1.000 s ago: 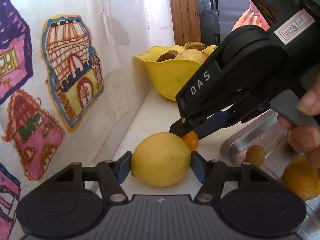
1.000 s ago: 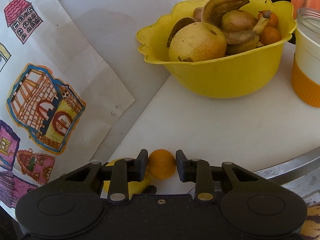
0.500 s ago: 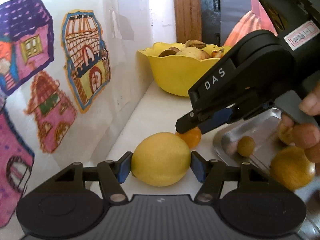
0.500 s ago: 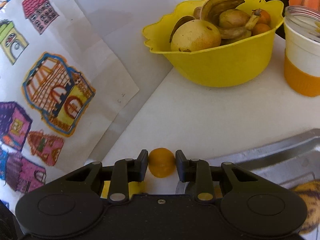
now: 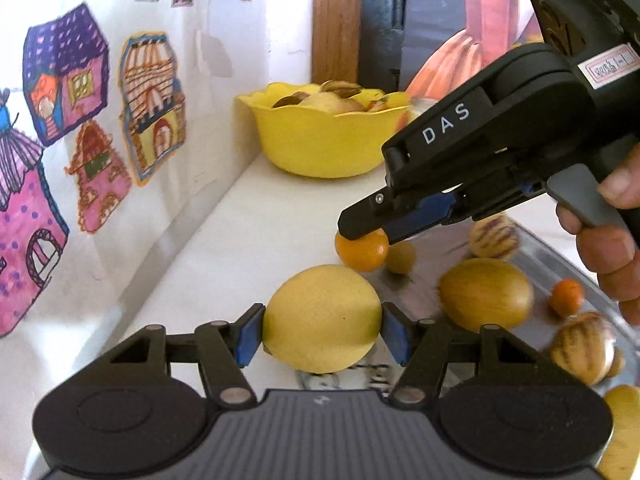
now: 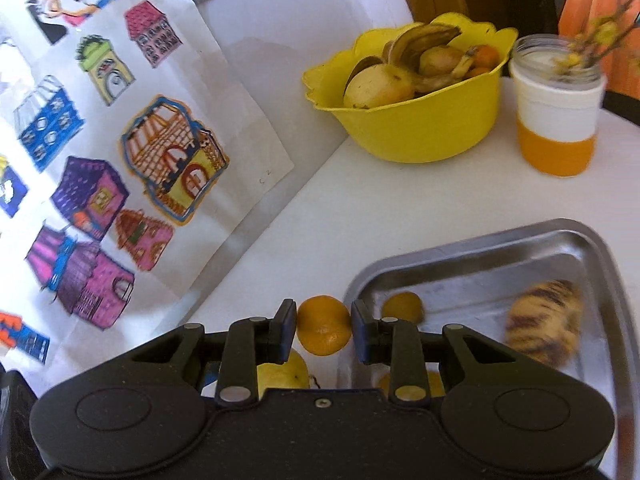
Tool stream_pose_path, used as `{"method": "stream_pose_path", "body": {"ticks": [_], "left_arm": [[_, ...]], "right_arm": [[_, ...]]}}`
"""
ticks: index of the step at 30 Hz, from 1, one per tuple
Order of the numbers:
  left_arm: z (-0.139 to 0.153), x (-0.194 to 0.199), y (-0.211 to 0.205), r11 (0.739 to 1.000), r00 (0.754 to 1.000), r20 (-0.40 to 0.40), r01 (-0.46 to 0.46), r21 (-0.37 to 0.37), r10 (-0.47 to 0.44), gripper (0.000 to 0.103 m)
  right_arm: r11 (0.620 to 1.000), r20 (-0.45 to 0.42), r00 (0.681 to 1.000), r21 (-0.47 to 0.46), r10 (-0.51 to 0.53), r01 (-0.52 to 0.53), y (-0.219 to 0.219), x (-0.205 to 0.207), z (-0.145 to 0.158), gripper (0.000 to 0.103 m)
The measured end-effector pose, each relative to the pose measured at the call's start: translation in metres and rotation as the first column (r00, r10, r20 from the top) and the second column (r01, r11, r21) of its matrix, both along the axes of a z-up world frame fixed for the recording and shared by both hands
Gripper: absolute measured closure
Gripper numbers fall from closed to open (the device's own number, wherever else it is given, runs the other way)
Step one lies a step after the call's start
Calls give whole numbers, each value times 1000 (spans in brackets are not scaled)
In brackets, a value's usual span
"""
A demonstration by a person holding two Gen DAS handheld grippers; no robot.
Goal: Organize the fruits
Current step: 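Carry the orange and lemon over the metal tray with both tools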
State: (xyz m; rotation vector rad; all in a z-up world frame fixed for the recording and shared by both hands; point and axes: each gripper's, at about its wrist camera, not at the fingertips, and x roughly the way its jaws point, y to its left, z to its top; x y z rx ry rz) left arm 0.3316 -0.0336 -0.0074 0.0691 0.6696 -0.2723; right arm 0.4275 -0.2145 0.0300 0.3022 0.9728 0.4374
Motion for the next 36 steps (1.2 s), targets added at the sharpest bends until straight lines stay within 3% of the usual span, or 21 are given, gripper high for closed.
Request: {"method": "stream_pose_path", "body": {"ticks": [15, 23, 36], "left_arm": [[20, -48, -63, 990, 991, 12, 135, -50, -135, 37], [13, -59, -80, 984, 985, -18, 169, -58, -171, 37], [8, -59, -83, 988, 989, -47, 139, -63, -142, 37]], "right_arm": [[998, 67, 996, -10, -54, 54, -64, -71, 34, 71], [996, 48, 995, -26, -84, 86, -85, -90, 24, 71], [992, 22, 993, -53, -114, 115, -92, -92, 1, 71]]}}
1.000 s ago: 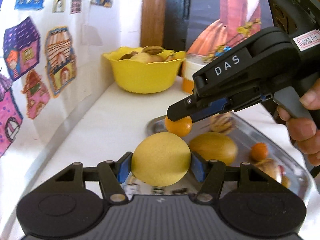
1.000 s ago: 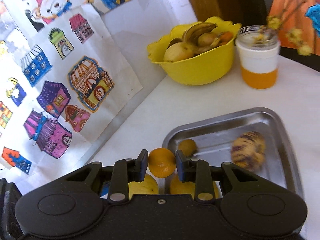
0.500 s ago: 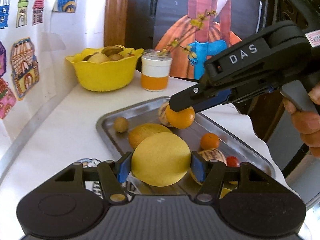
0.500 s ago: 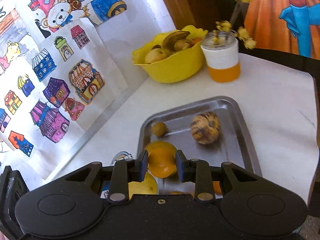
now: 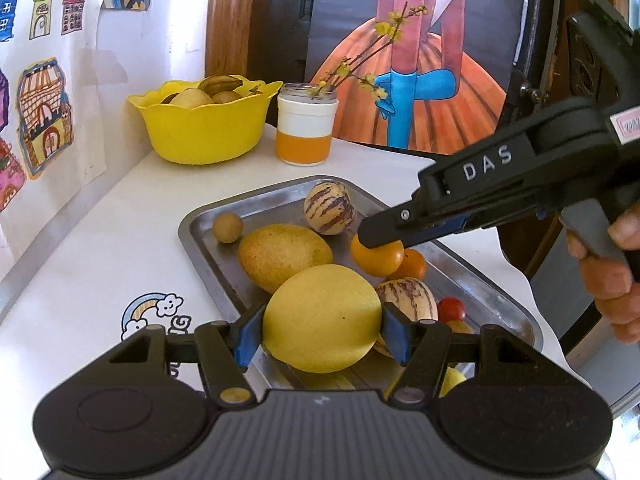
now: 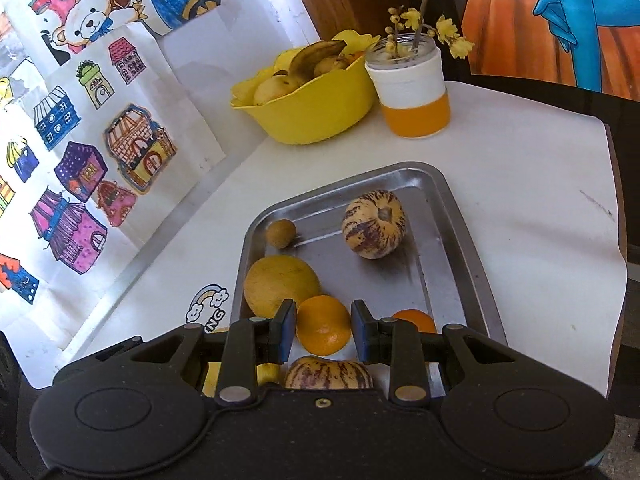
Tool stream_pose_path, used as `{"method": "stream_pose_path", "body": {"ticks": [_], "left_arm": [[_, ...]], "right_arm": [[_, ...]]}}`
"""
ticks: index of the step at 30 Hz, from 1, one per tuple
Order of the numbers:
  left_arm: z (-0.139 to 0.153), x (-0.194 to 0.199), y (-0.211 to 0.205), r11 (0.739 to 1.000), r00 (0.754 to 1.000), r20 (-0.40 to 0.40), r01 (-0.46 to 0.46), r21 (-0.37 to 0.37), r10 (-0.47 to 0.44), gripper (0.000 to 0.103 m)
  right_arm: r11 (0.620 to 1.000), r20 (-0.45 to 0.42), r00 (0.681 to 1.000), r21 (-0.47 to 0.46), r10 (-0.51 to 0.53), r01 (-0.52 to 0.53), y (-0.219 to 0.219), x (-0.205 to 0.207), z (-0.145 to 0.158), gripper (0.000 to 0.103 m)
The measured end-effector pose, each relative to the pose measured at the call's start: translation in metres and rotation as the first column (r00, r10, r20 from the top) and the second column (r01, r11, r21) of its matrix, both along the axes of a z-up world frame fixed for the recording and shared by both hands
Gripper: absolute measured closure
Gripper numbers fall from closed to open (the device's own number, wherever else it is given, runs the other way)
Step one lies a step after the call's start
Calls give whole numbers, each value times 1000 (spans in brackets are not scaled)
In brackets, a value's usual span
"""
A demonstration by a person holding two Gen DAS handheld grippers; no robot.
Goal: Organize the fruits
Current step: 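Carry the orange and lemon over the metal tray with both tools, then lower the orange and lemon onto the tray and open both tools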
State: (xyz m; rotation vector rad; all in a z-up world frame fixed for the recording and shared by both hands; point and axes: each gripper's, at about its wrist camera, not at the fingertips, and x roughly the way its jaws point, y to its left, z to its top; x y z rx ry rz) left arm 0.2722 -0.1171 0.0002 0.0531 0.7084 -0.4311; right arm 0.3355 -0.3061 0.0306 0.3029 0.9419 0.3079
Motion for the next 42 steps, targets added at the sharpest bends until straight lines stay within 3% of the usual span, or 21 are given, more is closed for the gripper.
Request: {"method": "stream_pose_path", "body": {"ticks": [29, 42], "left_arm": [[-5, 2, 1, 999, 999, -17, -35, 11, 36, 37], [-4, 1, -2, 999, 999, -19, -28, 25, 29, 35]], "right_arm": [[999, -29, 999, -3, -32, 32, -2, 3, -11, 71], [999, -3, 999, -12, -42, 42, -6, -2, -3, 63]]}}
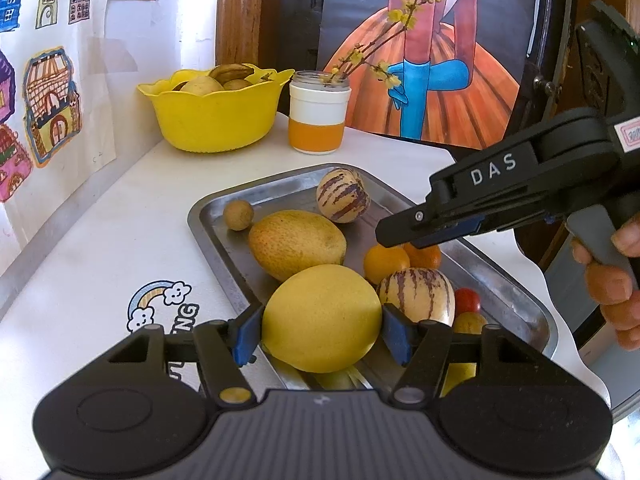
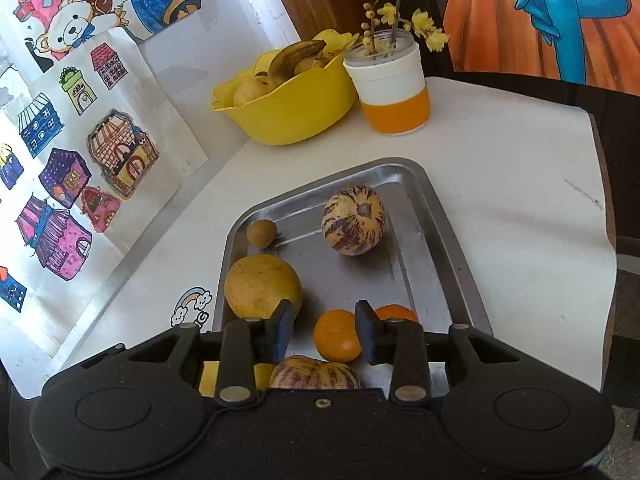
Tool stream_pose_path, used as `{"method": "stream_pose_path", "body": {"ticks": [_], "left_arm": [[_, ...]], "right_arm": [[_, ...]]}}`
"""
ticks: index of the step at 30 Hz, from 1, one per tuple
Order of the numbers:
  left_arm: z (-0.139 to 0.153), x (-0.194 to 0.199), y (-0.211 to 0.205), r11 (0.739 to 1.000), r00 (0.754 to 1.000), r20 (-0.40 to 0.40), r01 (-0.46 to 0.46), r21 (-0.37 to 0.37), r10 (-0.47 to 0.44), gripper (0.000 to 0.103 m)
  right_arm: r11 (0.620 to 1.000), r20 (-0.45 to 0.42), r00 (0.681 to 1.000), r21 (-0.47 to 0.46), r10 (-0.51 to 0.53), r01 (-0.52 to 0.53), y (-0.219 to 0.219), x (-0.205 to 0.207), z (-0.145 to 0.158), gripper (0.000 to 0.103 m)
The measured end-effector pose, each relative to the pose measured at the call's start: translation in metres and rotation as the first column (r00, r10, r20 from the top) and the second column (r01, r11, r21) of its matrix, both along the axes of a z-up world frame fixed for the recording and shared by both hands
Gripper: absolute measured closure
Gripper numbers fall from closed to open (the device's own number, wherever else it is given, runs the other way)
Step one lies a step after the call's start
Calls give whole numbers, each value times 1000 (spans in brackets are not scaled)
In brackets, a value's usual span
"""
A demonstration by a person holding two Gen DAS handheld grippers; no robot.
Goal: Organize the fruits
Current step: 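Lower the orange and lemon onto the tray and open both tools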
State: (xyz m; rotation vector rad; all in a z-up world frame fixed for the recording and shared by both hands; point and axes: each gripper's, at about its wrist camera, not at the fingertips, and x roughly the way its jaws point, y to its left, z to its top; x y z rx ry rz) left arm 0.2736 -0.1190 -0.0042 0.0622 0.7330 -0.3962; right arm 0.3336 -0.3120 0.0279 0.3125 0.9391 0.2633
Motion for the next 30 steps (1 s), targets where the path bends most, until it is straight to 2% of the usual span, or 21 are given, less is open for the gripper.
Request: {"method": "stream_pose_path", "body": {"ticks": [5, 9, 14, 16, 18, 22, 24, 30], "left_arm": [[6, -6, 2, 1000, 1000, 28, -3, -7, 3, 22], [12, -11, 6, 1000, 999, 47, -15, -5, 15, 17], [20, -19, 14, 999, 997, 68, -44, -10, 44, 5], [22, -23, 17, 998, 996, 71, -55, -12, 56, 3], [24, -26, 21, 998, 995, 75, -67, -11, 68, 2], [28, -34, 29, 995, 992, 82, -99, -21, 100, 1], [30, -38, 35, 992, 989, 82, -122, -32, 124, 1], [35, -48, 53, 978, 977, 72, -196, -69, 201, 1]], "right_arm": [[1000, 9, 1000, -6, -11, 11, -1, -5, 6, 54], [1000, 24, 1000, -17, -14, 15, 1, -11, 13, 45], [999, 41, 999, -24, -22, 23, 1, -19, 21, 36], [999, 47, 999, -27, -26, 27, 1, -23, 23, 32], [999, 53, 998, -35, -33, 35, 2, -27, 26, 21], [998, 64, 997, -47, -42, 45, 2, -37, 29, 17], [997, 68, 996, -50, -51, 54, 2, -43, 31, 10], [996, 90, 994, -63, -61, 67, 4, -61, 37, 5]]}}
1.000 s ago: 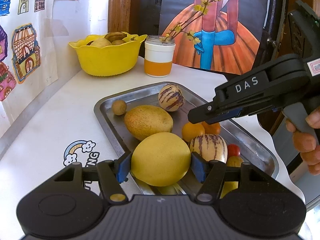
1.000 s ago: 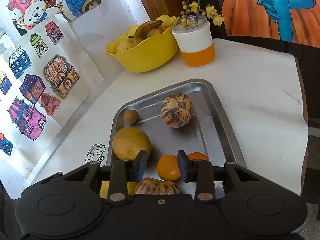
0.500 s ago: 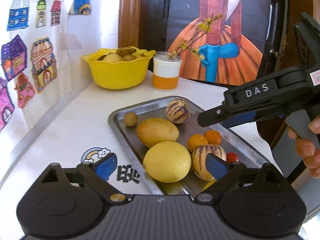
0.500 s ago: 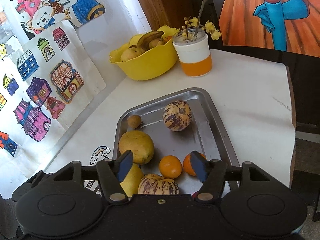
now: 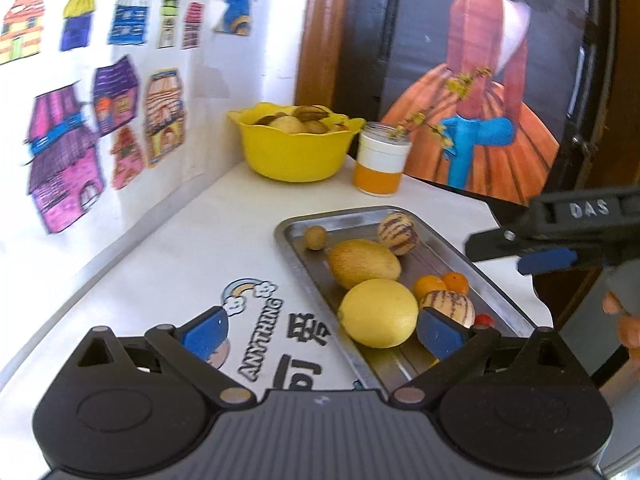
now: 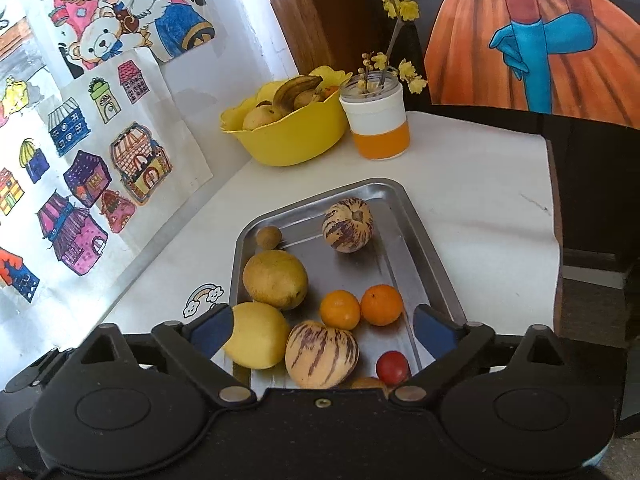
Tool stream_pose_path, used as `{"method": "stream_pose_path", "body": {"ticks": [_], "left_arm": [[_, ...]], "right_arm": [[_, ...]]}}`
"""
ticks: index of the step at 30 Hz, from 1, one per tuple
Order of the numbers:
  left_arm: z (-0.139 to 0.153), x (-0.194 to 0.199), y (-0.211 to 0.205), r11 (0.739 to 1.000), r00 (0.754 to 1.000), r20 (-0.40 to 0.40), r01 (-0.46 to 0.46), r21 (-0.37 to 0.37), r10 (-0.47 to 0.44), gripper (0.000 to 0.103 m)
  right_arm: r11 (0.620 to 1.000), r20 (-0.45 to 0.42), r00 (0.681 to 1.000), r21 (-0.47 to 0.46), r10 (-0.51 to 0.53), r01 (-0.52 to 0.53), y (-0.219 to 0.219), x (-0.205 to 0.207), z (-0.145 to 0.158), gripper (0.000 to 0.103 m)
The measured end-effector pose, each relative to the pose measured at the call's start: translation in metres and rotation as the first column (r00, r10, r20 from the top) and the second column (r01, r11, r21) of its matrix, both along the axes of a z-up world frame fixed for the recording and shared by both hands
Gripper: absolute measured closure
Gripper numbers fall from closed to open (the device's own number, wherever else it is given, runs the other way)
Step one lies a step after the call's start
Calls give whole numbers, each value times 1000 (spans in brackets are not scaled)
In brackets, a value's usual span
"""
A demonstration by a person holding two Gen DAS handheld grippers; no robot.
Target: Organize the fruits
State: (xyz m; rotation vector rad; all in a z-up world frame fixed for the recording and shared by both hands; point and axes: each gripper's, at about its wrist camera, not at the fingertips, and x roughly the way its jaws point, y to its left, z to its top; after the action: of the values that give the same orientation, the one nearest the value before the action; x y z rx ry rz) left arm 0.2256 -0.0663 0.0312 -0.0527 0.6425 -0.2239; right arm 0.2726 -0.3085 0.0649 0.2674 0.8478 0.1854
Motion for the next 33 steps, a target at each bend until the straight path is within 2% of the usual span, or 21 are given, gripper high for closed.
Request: {"method": "stream_pose_path", "body": {"ticks": [11, 23, 33], "left_arm": [[13, -28, 25, 995, 995, 5, -99, -9, 99, 0], [24, -68, 30, 991, 990, 55, -132, 15, 131, 0], [27, -102, 30, 985, 982, 106, -164, 49, 159, 0]], "right_arm": [[999, 132, 991, -28, -37, 41, 5, -53, 13, 1], [993, 240, 970, -106, -26, 53, 14, -112, 16, 1], [990, 331, 943, -125, -27, 72, 29, -161, 20, 1]]}}
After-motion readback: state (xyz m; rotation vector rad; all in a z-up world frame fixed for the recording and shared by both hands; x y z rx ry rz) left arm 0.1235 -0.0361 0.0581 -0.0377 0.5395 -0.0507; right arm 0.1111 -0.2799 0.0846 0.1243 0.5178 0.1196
